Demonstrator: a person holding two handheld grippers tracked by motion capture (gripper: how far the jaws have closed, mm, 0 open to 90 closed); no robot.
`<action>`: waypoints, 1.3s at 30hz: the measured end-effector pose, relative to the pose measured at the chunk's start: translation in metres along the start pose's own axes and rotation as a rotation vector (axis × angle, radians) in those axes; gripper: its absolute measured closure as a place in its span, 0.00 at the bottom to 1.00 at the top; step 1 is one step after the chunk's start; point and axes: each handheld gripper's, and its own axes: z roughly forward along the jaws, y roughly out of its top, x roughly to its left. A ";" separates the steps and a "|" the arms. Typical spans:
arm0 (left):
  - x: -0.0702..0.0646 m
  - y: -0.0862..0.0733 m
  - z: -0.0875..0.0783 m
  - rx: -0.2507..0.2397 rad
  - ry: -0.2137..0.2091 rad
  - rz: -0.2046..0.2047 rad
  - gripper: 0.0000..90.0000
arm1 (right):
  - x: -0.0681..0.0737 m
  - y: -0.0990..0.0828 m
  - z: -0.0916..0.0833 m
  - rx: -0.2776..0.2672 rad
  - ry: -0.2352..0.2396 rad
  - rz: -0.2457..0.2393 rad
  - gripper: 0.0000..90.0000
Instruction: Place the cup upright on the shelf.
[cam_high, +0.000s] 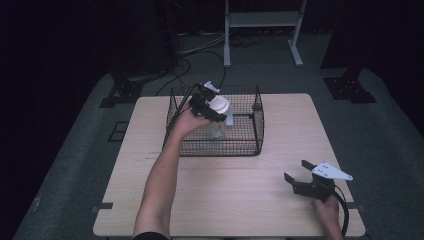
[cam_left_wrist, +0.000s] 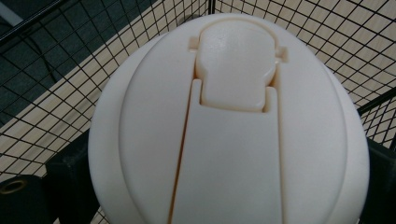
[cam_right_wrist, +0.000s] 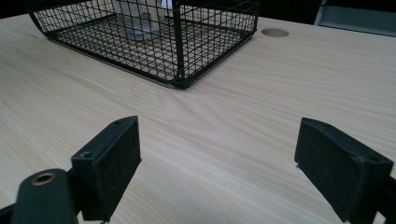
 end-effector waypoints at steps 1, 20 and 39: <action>0.000 0.000 0.000 -0.001 0.000 -0.002 0.05 | 0.000 0.000 0.000 0.000 0.000 0.000 0.15; 0.003 -0.001 -0.007 -0.022 0.006 -0.011 0.01 | -0.001 0.000 0.000 -0.004 0.000 0.005 0.15; 0.008 -0.004 -0.021 -0.055 0.008 -0.022 0.00 | -0.005 -0.001 -0.002 -0.021 0.014 0.015 0.15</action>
